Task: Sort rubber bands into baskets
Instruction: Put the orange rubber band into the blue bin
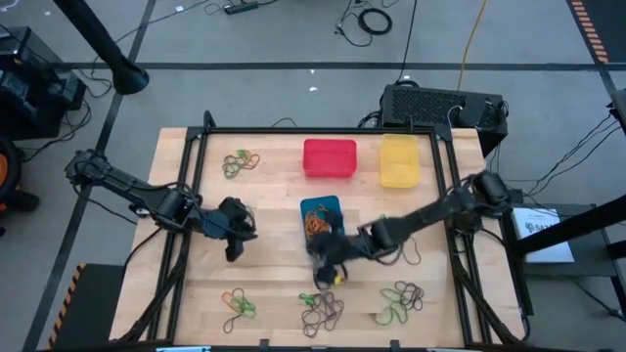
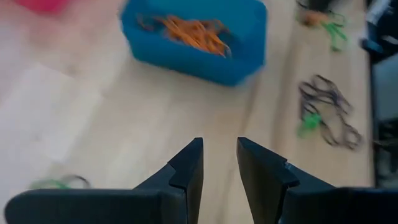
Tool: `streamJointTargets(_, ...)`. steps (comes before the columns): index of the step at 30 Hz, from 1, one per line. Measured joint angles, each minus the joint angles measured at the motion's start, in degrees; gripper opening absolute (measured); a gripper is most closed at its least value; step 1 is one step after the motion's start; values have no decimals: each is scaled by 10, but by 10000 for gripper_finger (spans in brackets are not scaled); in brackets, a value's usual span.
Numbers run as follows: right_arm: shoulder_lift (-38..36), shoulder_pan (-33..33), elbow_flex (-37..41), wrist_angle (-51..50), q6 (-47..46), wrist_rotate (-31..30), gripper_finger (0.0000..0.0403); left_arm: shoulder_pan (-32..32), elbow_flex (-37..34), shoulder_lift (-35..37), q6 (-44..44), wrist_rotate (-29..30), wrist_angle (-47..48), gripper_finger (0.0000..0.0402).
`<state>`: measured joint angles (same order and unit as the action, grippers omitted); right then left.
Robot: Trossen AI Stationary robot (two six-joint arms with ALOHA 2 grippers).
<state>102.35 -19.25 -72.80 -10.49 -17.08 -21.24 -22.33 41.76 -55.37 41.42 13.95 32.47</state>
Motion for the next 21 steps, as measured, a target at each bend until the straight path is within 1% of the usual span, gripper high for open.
streamJointTargets(2,0,22,0,-17,0,6,4,-7,0,0,23,-24,1,105)
streamJointTargets(5,-1,49,0,-57,0,8,8,-30,0,-2,70,-41,1,105)
streamJointTargets(8,0,74,0,-117,-9,11,14,-66,0,-8,116,-51,-2,105)
streamJointTargets(11,0,95,0,-155,-22,40,23,-108,0,-19,162,-52,-1,105)
streamJointTargets(15,0,112,0,-160,-18,96,37,-168,0,-47,228,-52,-1,105)
streamJointTargets(21,0,116,0,-163,-7,97,62,-243,0,-110,333,-65,-10,105)
